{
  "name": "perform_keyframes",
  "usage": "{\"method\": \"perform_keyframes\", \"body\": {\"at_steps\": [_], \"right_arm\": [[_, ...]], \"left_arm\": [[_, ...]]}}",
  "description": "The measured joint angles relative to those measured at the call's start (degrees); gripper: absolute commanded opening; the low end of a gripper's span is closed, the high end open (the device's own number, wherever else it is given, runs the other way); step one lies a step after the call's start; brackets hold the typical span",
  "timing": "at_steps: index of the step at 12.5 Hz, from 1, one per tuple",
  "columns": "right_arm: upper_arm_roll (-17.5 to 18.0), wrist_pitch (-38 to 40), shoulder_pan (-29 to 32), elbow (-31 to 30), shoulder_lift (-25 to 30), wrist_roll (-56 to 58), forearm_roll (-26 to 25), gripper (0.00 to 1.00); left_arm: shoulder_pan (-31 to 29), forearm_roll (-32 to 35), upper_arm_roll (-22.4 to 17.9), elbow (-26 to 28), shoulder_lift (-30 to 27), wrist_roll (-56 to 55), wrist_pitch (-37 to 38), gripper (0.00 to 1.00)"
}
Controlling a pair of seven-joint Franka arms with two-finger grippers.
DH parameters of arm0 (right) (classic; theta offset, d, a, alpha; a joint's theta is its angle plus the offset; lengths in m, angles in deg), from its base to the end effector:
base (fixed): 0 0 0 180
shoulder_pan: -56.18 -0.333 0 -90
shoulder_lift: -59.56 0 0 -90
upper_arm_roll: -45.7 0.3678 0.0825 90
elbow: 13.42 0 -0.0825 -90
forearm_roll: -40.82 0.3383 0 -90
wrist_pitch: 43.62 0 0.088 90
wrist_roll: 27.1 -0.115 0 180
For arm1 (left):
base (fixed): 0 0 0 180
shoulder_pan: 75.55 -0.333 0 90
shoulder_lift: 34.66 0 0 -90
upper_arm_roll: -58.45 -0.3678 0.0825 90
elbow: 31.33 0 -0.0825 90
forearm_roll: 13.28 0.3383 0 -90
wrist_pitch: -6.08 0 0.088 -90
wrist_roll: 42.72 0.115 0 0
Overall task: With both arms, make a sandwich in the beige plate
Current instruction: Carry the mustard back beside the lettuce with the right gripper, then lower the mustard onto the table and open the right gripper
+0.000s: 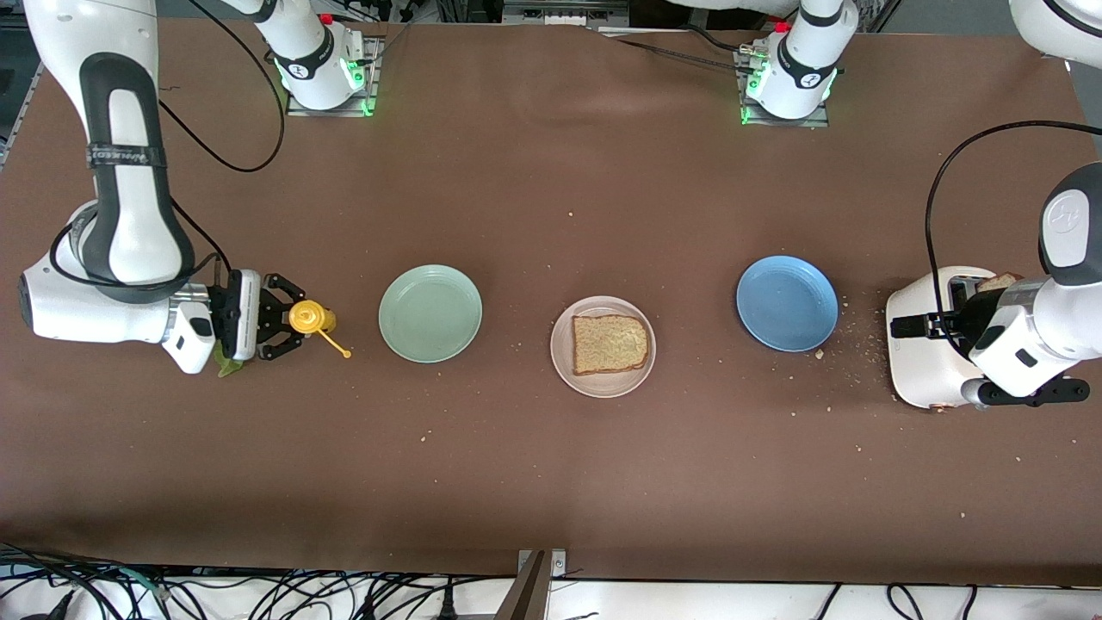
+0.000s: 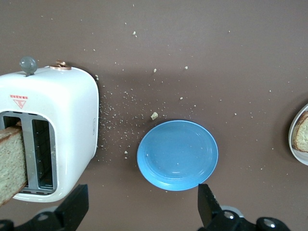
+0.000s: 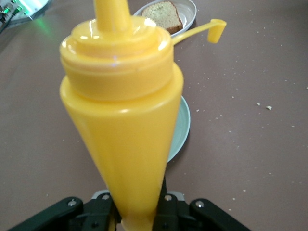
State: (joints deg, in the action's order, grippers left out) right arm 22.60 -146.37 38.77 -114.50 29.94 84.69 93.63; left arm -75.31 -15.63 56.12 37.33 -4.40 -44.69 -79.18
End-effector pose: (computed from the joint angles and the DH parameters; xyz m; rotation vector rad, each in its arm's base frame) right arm 0.6141 0.0464 0.3455 -1.8387 -1.6155 -0.4370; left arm 0.6619 0.0119 0.5058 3.0974 0.1073 -0.3706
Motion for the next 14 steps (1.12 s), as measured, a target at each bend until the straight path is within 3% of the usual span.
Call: {"method": "perform_keyframes", "body": {"at_steps": [4,7,14], "right_arm": [[-1.2,3.3,4.5,-6.5,-2.7,15.8,9.5,0.00],[-1.2,6.6,10.1,-6.9,-7.1,26.8,12.1,0.00],[-0.6,6.9,12.4,-6.2,-7.6,26.5,14.2,0.00]], "left_arm": [[0.0,0.0,0.0,0.0,0.0,-0.1,0.0,1.00],[0.0,0.0,0.0,0.0,0.0,-0.1,0.0,1.00],[0.0,0.0,0.0,0.0,0.0,-0.2,0.0,1.00]]}}
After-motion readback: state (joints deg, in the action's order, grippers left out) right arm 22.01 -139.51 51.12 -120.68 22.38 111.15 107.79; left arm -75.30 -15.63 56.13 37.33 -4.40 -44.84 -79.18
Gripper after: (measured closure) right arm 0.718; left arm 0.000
